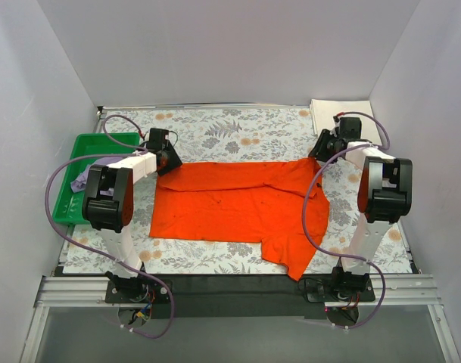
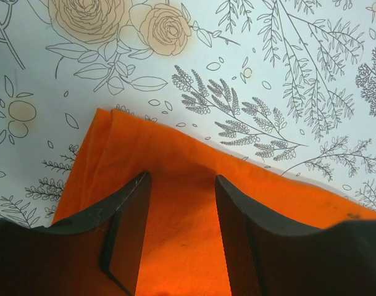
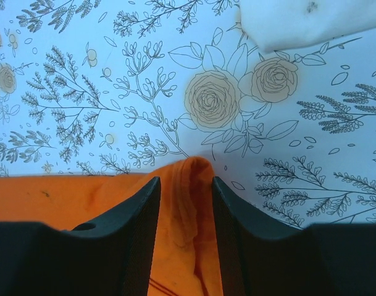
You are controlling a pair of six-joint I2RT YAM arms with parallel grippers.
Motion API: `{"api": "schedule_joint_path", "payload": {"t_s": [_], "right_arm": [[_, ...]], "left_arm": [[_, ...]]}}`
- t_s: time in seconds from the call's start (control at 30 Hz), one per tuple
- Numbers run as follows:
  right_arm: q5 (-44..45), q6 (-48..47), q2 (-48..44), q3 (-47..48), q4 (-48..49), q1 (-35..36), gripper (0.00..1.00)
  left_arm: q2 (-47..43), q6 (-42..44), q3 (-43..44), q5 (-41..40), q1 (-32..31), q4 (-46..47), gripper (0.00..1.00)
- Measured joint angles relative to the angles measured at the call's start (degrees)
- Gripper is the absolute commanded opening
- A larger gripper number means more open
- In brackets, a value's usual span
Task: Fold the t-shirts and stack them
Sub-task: Fold the tshirt
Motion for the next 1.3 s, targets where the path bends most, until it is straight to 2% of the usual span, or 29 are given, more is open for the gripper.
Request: {"api": "schedule_joint_path", "payload": {"t_s": [0.1, 0.2, 0.23, 0.27, 0.3, 0.43, 0.6, 0.73, 0.9, 1.1, 1.13, 1.3], "right_arm": [[-0.37, 0.42, 0.85, 0.66, 0.02, -0.04, 0.36], [-0.48, 1.01, 1.40, 0.85, 0.02, -0.04, 0.19], [-0.50, 1.07, 1.55, 0.85, 0.02, -0.09, 0.07], [-0.48, 0.92, 1.62, 0.85, 0.02, -0.13, 0.02], [-0.39, 1.11, 1.64, 0.85, -0.07, -0.22, 0.01], [-0.17, 1.53, 1.31, 0.33, 0.07, -1.40, 0.01], [0.28, 3.48, -3.04, -4.63, 0.22, -4.92, 0.01], [0.00, 6.47, -7.13, -8.66, 2.16, -6.62, 0.01], [-0.87, 8.96, -7.26, -11.19, 5.60, -6.75, 0.04], [-4.66, 8.85, -1.27, -9.07, 7.67, -6.86, 0.18], [-5.20, 8.72, -0.42, -8.66, 7.85, -6.86, 0.23], [-6.19, 6.84, -0.70, -8.11, 7.34, -6.91, 0.36]], "left_arm": [[0.00, 0.02, -0.26, -0.26, 0.13, 0.52, 0.43], [-0.02, -0.17, -0.66, -0.35, 0.20, 1.16, 0.43], [-0.09, -0.24, -1.01, -0.39, 0.26, 1.64, 0.43], [-0.22, -0.42, -1.29, -0.35, 0.33, 1.97, 0.43], [-0.35, -0.61, -1.57, -0.31, 0.39, 2.34, 0.43], [-1.18, -1.40, -3.30, -0.04, 0.79, 4.20, 0.42], [-2.51, -3.13, -5.38, 0.22, 1.99, 5.16, 0.41], [-3.17, -4.79, -6.25, 0.76, 2.86, 5.20, 0.40], [-3.23, -5.18, -6.38, 1.53, 3.21, 5.42, 0.42], [-2.80, -3.02, -5.33, 3.63, 3.48, 5.20, 0.47], [-2.75, -2.60, -5.20, 3.85, 3.48, 5.07, 0.48], [-3.13, -0.35, -4.94, 4.00, 3.48, 4.83, 0.59]]}}
